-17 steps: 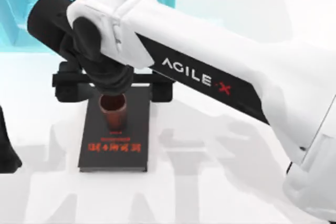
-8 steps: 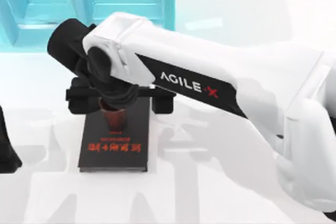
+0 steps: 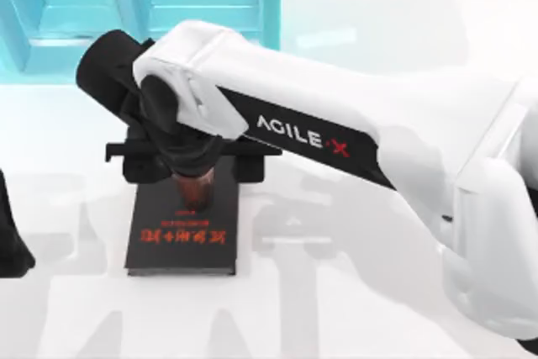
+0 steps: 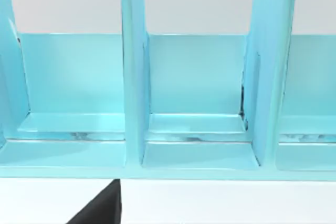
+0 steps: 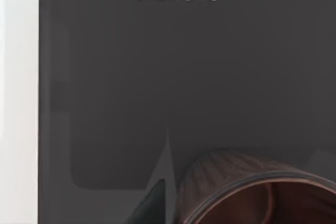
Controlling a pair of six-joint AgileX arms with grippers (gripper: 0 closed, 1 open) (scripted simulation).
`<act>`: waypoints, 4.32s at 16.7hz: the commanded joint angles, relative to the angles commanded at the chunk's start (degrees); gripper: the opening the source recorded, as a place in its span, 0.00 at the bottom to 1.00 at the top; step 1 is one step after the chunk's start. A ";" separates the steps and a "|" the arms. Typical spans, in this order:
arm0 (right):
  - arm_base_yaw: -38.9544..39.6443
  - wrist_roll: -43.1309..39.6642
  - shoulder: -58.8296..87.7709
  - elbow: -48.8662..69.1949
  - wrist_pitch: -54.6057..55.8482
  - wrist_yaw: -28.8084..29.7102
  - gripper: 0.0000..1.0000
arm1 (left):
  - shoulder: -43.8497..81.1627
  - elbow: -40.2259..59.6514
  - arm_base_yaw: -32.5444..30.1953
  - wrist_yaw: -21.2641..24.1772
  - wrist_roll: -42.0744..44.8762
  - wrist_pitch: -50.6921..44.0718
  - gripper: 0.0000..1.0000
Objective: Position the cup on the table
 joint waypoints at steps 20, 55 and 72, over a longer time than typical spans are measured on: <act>0.28 0.11 0.48 3.47 -2.89 0.01 0.00 | 0.00 0.00 0.00 0.00 0.00 0.00 1.00; -8.62 -9.21 -25.85 -23.85 0.49 -2.46 0.00 | 0.00 0.00 0.00 0.00 0.00 0.00 1.00; -10.43 -10.75 -22.12 -32.04 13.08 -2.88 0.30 | 0.00 0.00 0.00 0.00 0.00 0.00 1.00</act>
